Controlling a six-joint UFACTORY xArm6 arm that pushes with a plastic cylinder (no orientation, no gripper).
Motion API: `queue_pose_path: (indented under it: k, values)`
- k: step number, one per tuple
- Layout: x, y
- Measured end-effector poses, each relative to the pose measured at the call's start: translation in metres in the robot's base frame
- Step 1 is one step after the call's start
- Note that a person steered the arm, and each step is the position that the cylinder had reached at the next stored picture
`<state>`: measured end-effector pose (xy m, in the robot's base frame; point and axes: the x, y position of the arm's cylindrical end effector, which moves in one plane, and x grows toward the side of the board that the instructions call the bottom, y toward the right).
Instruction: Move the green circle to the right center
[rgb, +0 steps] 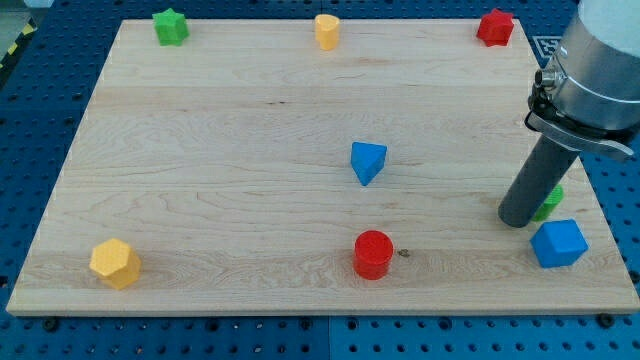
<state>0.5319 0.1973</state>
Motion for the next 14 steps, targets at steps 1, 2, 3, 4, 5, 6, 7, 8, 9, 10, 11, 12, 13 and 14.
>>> queue_pose_path:
  k: [1,2,3,4,5,6,7,8,9,10,11,12,13,14]
  values:
    - [-0.004,0.000]
    - [-0.012,0.000]
    - [-0.016,0.000]
    - [0.002,0.000]
    - [0.009,0.000]
    - [0.009,0.006]
    - [0.009,0.027]
    - [0.009,0.036]
    - [0.008,0.036]
    - [-0.003,0.036]
    - [-0.022,0.036]
    - [-0.040,0.035]
    - [-0.060,0.035]
    - [-0.070,0.035]
